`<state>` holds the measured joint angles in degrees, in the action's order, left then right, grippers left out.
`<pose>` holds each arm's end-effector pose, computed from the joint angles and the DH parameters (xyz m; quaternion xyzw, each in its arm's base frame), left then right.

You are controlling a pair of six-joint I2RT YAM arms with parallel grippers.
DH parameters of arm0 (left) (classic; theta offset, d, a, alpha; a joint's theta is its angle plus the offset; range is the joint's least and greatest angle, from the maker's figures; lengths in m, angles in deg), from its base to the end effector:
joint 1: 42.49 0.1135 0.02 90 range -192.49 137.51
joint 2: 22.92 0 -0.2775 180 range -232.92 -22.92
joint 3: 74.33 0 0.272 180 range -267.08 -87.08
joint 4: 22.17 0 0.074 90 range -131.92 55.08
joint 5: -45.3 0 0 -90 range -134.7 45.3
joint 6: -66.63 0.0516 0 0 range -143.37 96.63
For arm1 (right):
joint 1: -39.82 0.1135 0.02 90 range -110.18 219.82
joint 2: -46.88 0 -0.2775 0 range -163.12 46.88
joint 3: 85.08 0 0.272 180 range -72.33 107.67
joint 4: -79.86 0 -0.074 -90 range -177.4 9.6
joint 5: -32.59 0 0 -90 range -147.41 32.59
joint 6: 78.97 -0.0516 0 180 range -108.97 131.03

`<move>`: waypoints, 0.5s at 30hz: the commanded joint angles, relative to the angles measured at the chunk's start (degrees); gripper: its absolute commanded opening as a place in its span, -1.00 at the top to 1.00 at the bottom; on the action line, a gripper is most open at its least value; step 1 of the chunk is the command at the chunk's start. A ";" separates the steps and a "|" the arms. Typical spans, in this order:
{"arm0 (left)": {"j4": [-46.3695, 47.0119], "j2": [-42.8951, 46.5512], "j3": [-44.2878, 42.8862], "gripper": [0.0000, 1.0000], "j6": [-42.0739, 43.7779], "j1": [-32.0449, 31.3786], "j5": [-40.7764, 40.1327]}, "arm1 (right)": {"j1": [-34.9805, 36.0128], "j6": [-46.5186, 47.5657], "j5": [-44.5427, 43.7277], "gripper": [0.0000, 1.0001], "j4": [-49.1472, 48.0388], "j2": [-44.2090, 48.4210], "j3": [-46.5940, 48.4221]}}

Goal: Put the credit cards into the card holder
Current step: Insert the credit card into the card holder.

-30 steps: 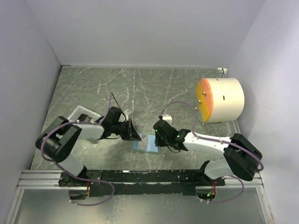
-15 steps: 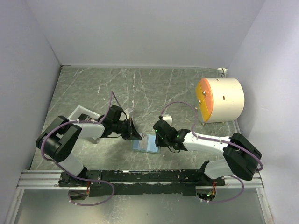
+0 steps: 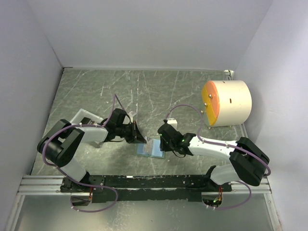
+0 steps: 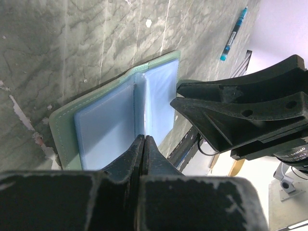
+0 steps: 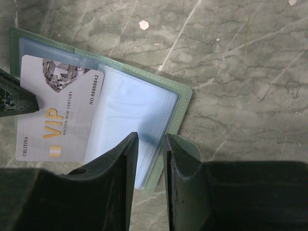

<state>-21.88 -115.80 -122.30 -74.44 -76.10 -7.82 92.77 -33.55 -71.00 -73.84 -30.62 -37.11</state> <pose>0.2399 -0.1966 0.1176 -0.0122 0.8836 -0.4622 0.0739 0.1701 0.2053 0.1476 -0.0346 0.9492 0.1448 0.2773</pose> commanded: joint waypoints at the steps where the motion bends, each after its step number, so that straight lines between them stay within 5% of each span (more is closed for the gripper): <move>1: -0.03 0.41 -1.57 0.86 0.32 -0.64 0.85 | -0.04 -0.16 -1.44 0.44 -0.20 0.28 -0.37; 15: 4.86 -3.20 0.09 0.86 -0.99 -1.29 2.60 | 0.00 0.36 -1.60 0.44 0.10 -0.42 0.76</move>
<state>-19.52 -118.07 -122.28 -75.29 -76.84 -6.88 92.77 -33.51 -71.32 -73.82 -30.64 -37.11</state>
